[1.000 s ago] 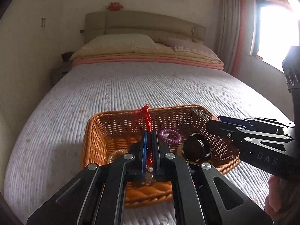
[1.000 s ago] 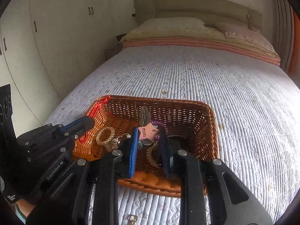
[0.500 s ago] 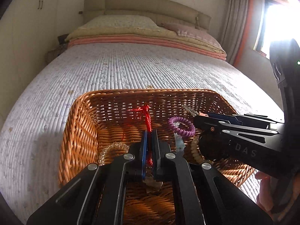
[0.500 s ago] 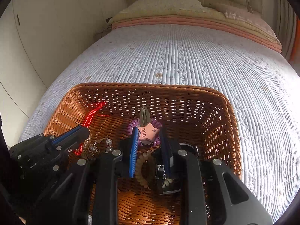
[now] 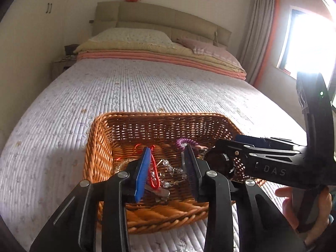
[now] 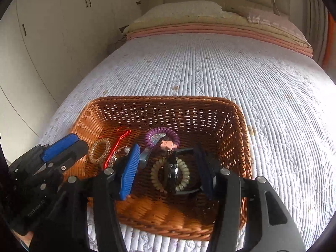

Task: Organize jewelry
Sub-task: 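Carry the red cord and key into the basket and open both grippers, then grasp the clear bead bracelet with the left gripper while the right gripper grasps the gold charm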

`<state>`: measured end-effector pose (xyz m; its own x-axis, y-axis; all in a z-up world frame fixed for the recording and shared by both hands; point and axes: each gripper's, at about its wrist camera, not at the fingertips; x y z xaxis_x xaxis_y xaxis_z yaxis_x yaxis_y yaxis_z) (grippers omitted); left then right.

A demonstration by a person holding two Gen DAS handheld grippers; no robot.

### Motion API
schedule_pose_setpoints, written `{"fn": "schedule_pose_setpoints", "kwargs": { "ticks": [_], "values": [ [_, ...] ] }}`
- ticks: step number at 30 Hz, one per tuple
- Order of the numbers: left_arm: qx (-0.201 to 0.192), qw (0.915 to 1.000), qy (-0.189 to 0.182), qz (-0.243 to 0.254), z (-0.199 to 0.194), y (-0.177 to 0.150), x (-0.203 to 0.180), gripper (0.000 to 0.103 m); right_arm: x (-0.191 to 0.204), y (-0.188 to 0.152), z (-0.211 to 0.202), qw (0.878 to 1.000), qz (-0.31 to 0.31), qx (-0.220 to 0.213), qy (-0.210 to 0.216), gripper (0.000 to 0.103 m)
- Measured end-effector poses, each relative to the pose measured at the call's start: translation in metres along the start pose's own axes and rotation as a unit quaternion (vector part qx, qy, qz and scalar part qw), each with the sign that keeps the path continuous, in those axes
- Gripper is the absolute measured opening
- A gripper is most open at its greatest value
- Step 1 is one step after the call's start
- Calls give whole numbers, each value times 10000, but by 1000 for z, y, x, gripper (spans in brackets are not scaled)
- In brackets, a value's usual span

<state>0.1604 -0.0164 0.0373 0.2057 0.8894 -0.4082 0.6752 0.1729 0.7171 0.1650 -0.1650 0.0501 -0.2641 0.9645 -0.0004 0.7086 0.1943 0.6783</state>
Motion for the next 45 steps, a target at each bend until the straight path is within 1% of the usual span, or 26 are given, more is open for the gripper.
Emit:
{"fn": "schedule_pose_setpoints", "kwargs": {
  "ticks": [2,5,8,9,12,14,15,16,19,20,22,23,27,30,35,38,41,45],
  "values": [
    [-121,9999,-66,-21,-20,-3,-2,37,4,-9,-19,9999,5,-113,65,50],
    [-315,9995,-36,5,-51,-9,-4,37,15,-25,-47,9995,-84,-301,59,50],
    [-434,9990,-39,27,-80,-17,-5,37,25,-43,-71,9986,-53,-413,314,50],
    [-443,9990,-54,21,-88,-20,-4,37,27,-49,-77,9985,-46,-438,336,50],
    [-486,9988,-62,40,-105,-35,-4,37,39,-69,-91,9984,-81,-510,229,50],
    [-434,9990,-110,14,-111,-47,0,37,48,-84,-93,9985,-165,-508,118,49],
    [-404,9991,-121,4,-113,-54,2,37,50,-92,-93,9986,-175,-490,93,47],
    [-374,9992,-113,-8,-113,-61,4,37,52,-99,-91,9988,-161,-459,70,44],
    [-179,9996,-150,-154,-105,-79,13,37,56,-120,-83,9992,-51,-379,84,40],
    [-111,9996,-152,-192,-102,-84,16,37,58,-126,-80,9993,-44,-356,72,38],
    [6,9997,-126,-218,-95,-94,22,37,63,-136,-72,9996,-74,-277,-39,38],
    [79,9997,-96,-216,-92,-98,25,37,65,-141,-69,9997,-84,-235,-11,37],
    [380,9991,152,-135,-75,-111,34,37,74,-153,-57,9998,-172,-67,-112,37],
    [558,9980,291,-108,-63,-120,39,37,71,-156,-53,9998,-149,-54,-120,37],
    [804,9960,385,21,-49,-123,38,37,65,-162,-46,10000,-8,34,-49,37],
    [937,9939,575,117,-39,-126,36,37,67,-164,-45,10000,-43,28,-78,37],
    [932,9933,672,154,-35,-127,35,37,70,-165,-44,9999,-89,62,-126,37],
    [889,9928,761,253,-35,-130,31,36,68,-165,-41,9999,-11,83,-70,37]
  ]
}}
Point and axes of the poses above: each gripper's, at about its wrist camera, not at the fingertips, and z roughly the way its jaws point, x to its left, y to its top, and after that the axes turned 15 degrees about -z, right-handed
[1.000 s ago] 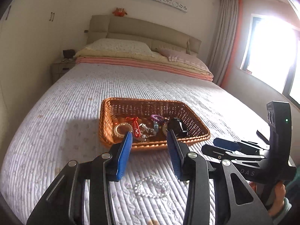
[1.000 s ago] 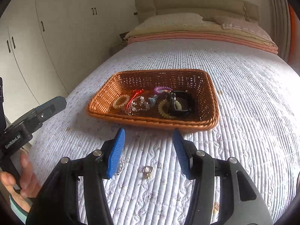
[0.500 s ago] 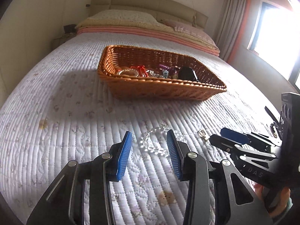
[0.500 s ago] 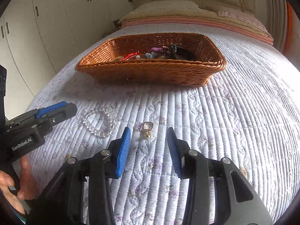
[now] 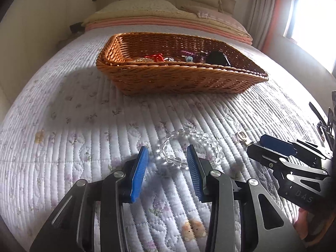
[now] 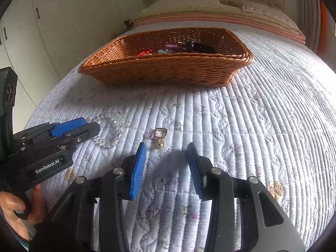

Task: Organize jewelry
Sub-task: 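Grasp the clear bead bracelet with the left gripper while the right gripper grasps the gold charm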

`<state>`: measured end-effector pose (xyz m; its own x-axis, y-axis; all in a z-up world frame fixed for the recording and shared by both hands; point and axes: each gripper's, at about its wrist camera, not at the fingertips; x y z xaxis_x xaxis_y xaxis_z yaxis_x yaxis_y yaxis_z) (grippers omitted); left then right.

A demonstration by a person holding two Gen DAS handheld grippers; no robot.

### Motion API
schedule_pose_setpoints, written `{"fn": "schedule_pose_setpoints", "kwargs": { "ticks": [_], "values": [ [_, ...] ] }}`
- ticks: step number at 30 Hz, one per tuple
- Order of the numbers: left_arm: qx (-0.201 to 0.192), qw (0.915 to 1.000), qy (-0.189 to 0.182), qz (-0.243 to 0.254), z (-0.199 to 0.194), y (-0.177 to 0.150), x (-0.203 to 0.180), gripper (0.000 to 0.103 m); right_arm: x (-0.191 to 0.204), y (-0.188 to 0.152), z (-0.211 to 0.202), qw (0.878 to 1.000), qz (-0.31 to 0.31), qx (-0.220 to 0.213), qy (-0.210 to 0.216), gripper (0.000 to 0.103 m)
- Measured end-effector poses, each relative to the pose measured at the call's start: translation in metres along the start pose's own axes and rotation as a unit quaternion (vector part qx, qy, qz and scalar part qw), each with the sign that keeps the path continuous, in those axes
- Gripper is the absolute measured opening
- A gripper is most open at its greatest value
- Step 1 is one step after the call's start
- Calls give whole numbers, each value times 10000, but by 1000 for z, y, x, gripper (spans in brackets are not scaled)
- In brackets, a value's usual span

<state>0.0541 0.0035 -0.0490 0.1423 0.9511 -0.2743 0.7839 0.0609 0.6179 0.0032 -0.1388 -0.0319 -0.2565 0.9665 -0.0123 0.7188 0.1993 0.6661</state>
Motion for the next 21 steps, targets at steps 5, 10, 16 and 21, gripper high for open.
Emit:
{"fn": "schedule_pose_setpoints", "kwargs": {
  "ticks": [5,10,16,21],
  "values": [
    [-50,10000,5,67,-1,-2,-3,22,0,0,1,10000,20,1,4,37],
    [40,9991,-387,-151,-6,0,6,23,-3,-1,-1,9999,93,-33,87,37],
    [47,9983,-442,-379,-4,8,12,24,-1,8,7,9998,78,116,165,37],
    [107,9996,-190,-174,3,8,2,24,13,10,11,9995,-232,181,-80,25]
  ]
}}
Point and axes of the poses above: each gripper's, at about its wrist camera, not at the fingertips, and z roughly the way its jaws point, x to its left, y to its top, and after that the axes turned 15 degrees about -z, right-handed
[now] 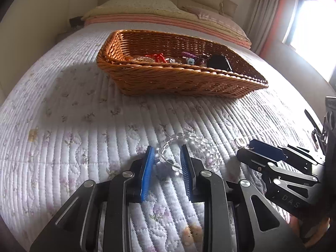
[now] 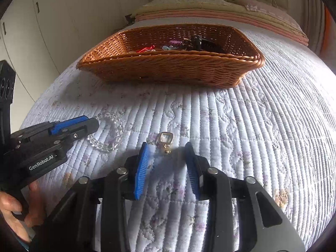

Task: Organize jewelry
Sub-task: 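Grasp the clear bead bracelet with the left gripper while the right gripper grasps the gold charm, then carry the bead bracelet and gold charm into the basket and open both grippers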

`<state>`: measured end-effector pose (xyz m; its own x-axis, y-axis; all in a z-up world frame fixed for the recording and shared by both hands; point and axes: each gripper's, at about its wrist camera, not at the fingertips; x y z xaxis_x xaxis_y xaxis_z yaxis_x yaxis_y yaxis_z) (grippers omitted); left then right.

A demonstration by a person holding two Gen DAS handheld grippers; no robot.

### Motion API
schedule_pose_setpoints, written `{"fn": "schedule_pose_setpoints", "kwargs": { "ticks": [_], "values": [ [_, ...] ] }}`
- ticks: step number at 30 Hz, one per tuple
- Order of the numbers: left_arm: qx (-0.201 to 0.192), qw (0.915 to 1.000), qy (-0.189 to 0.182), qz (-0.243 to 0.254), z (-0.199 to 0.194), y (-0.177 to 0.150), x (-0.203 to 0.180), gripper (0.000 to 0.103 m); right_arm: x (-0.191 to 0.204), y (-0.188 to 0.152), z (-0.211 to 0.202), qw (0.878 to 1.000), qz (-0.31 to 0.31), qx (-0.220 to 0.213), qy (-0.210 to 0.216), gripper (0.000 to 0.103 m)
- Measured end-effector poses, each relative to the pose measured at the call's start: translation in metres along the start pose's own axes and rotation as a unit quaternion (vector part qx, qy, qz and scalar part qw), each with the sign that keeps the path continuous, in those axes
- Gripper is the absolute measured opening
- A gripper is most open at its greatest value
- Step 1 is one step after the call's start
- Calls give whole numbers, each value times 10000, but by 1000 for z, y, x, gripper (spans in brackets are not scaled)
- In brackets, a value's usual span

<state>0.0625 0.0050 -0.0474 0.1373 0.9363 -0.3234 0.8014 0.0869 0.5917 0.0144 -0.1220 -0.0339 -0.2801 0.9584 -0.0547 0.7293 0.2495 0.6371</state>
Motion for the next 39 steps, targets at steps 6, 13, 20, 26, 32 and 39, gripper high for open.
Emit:
{"fn": "schedule_pose_setpoints", "kwargs": {
  "ticks": [6,13,20,26,32,39],
  "values": [
    [-142,9989,357,262,0,-7,-11,6,8,-1,-4,9998,-160,-62,-25,9],
    [-302,9992,54,271,-14,-9,-8,6,6,-1,-19,9995,-176,-274,63,9],
    [-601,9968,-416,317,-45,-4,-15,6,6,2,-43,9985,-269,-464,73,9],
    [-1097,9907,-605,532,-80,14,-36,6,2,24,-75,9961,-348,-814,19,9],
    [-1546,9834,-786,531,-93,66,-51,6,-7,79,-99,9900,-587,-1276,-158,9],
    [-1547,9845,-734,369,-47,127,-55,6,-47,151,-44,9937,-418,-1033,134,9]
  ]
}}
Point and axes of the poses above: each gripper's, at about its wrist camera, not at the fingertips, and z roughly the way its jaws point, x to its left, y to its top, and after that the axes turned 15 degrees about -z, right-handed
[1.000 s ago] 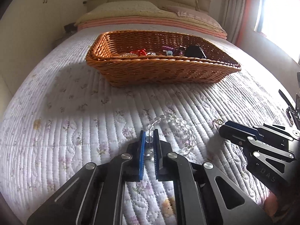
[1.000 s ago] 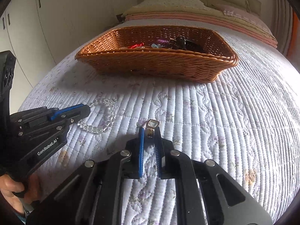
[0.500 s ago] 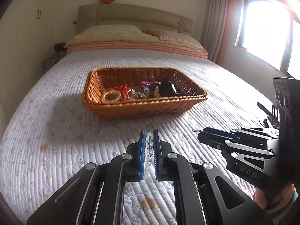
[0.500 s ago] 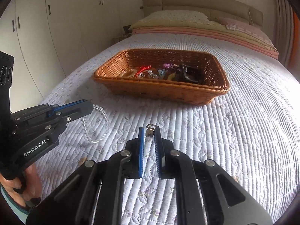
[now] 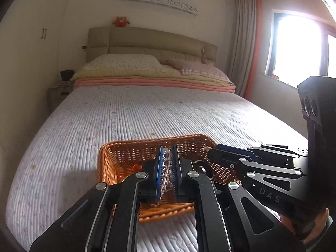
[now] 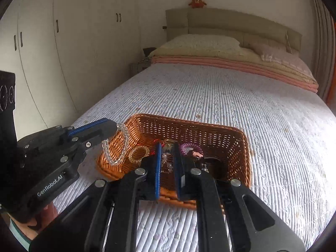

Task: Organize jewelry
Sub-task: 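Carry the bead bracelet and gold charm into the basket and open both grippers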

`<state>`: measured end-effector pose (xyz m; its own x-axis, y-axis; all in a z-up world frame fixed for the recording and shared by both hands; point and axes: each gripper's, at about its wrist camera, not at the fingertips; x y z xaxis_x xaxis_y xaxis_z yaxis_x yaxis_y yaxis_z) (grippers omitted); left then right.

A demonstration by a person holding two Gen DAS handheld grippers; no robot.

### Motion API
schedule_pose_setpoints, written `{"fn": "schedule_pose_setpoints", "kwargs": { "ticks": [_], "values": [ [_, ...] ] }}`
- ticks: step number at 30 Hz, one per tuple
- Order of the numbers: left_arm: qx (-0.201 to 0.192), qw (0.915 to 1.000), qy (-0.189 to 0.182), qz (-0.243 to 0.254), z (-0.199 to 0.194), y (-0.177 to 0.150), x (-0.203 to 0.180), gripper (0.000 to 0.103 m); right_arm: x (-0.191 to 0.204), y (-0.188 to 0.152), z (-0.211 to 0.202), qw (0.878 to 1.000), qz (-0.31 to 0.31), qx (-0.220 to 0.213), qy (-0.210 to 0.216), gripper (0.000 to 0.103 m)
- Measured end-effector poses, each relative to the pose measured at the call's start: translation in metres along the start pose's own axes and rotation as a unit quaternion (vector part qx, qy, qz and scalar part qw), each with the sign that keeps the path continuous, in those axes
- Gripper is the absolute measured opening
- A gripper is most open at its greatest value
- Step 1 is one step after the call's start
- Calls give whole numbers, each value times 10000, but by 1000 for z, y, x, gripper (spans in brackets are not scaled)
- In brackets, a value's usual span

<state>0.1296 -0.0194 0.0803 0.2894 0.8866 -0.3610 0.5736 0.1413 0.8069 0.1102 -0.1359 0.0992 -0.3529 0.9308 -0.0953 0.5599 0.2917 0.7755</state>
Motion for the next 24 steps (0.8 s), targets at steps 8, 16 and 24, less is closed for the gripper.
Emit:
{"fn": "schedule_pose_setpoints", "kwargs": {
  "ticks": [8,16,24],
  "values": [
    [555,9971,407,-331,75,-19,35,6,-44,-7,100,9915,716,950,520,9],
    [625,9957,507,-469,79,-23,48,7,-50,-13,131,9875,771,1282,497,10],
    [408,9974,483,-350,58,-21,42,42,-54,-16,110,9904,778,1082,357,38]
  ]
}}
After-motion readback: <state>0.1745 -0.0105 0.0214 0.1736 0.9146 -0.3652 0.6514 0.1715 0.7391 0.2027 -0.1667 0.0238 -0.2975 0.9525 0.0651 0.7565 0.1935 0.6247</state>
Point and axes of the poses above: each gripper's, at about its wrist camera, not at the fingertips, and z roughly the way its jaws point, x to its left, y to its top, and after that the axes turned 15 degrees about -z, right-handed
